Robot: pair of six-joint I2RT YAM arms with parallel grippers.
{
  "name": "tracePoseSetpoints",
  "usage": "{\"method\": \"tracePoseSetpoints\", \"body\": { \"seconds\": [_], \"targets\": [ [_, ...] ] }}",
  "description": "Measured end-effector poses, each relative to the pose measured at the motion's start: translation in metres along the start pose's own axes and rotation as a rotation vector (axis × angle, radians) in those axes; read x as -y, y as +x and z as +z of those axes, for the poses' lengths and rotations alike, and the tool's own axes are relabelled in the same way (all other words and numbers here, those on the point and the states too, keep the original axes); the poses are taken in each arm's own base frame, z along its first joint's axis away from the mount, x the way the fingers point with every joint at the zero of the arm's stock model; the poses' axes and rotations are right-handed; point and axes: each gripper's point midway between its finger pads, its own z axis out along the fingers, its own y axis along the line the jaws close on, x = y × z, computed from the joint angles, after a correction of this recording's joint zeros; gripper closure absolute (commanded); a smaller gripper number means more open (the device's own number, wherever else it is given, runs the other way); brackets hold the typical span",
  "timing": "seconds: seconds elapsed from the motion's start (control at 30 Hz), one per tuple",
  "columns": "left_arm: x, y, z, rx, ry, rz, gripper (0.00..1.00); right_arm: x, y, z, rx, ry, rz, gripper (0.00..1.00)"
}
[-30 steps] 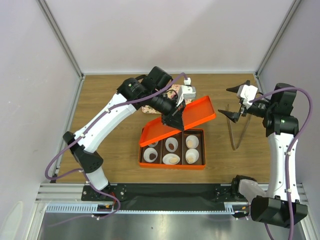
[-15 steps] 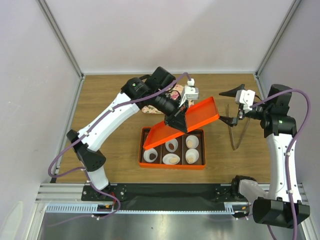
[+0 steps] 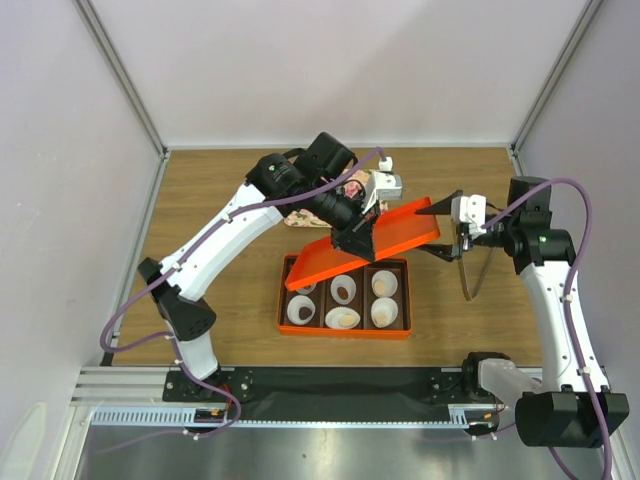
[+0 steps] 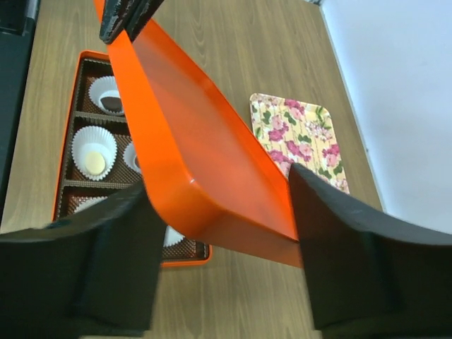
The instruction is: Pack the chocolate
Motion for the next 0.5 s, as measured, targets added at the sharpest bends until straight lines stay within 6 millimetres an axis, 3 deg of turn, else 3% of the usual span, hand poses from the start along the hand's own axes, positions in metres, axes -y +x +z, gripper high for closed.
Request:
{"method": "tracePoseSetpoints", "body": {
  "seconds": [0.07, 0.33, 0.4, 0.5],
  "targets": [
    [-0.006, 0.003, -0.002, -0.011, -0.031, -0.001, 1.0, -0.001, 0.001, 0.0, 0.0, -0.001, 0.001, 0.52],
    [-0.021, -0.012, -0.031, 0.055, -0.077, -0.011, 1.0, -0.01, 0.006, 0.009, -0.014, -0.016, 0.0, 0.81],
    [-0.025, -0.013, -0.039, 0.061, -0.096, -0.015, 1.0, -0.016, 0.006, 0.016, -0.028, -0.038, 0.004, 1.0],
    [-0.032, -0.016, -0.044, 0.064, -0.139, -0.013, 1.0, -0.024, 0.005, 0.03, -0.045, -0.07, 0.021, 1.0]
  ]
}}
